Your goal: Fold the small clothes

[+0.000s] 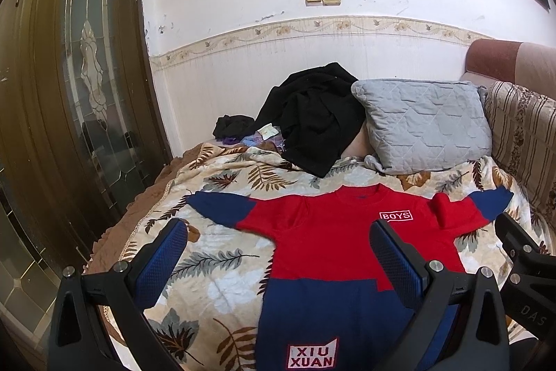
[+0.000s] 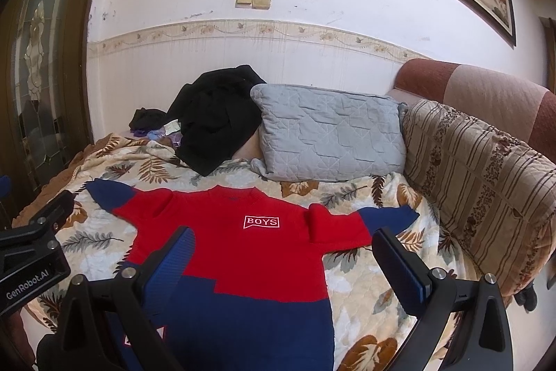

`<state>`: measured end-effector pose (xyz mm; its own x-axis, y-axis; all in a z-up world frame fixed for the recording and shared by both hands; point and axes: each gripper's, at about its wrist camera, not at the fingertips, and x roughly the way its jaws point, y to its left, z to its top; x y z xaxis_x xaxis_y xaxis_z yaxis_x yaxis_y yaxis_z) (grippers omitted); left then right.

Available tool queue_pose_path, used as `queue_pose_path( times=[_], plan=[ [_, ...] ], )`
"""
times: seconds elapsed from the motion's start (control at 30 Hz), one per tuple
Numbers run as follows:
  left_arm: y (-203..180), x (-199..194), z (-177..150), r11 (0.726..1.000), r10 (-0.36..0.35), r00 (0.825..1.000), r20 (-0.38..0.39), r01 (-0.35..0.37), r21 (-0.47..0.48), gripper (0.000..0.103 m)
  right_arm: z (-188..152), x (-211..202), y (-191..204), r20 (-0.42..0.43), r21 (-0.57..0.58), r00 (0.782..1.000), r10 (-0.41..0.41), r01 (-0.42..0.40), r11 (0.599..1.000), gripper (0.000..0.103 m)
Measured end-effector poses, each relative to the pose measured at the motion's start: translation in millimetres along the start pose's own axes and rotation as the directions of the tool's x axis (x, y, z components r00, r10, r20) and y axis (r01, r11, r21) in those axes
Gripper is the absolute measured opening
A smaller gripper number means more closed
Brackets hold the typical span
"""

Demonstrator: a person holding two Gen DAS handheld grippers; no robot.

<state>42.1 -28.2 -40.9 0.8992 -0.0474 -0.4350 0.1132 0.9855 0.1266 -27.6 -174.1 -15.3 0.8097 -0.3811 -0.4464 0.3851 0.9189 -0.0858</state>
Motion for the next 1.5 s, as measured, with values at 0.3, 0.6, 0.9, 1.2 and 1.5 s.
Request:
queue_pose_path(
  times=[0.3,0.6,0.9,1.2,1.5],
  plan=[
    [1.9,18.2,-2.9,1.000,0.007,1.000,-0.026,-0.007,-0.004,0.103,-0.7,19.4,1.7,-0.027,-0.018,1.000,0.000,0.000,1.000,0.103],
    [-3.9,38.4,-5.7,1.000,0.008,0.998,-0.055,-0.008,0.002,0.103,-2.8,42.8,2.9,-0.058,-0.015,0.998,-0.006,0.005,1.000,0.103],
    [-21.2,55.0,-10.8,0.999,-0.038,0.995,-0.094,0.036,-0.016,0.103,-10.7,54.7,-12.2,-0.084,0.010,0.996,-0.019,0.020,1.000,0.103],
    [-61.5,233.8,-92.1,0.998,-0.062,0.870,-0.489,0.067,-0.006,0.103,-50.6,196.7,-182.1,-0.203,0.524,0.958,0.203,-0.069,0.849,0.103],
    [-86.6,280.6,-116.5,0.990,-0.054,0.853,-0.518,0.112,0.082,0.103,-94.1,336.1,-321.8,-0.195,0.813,0.961,0.194,0.048,0.580,0.087]
  ],
)
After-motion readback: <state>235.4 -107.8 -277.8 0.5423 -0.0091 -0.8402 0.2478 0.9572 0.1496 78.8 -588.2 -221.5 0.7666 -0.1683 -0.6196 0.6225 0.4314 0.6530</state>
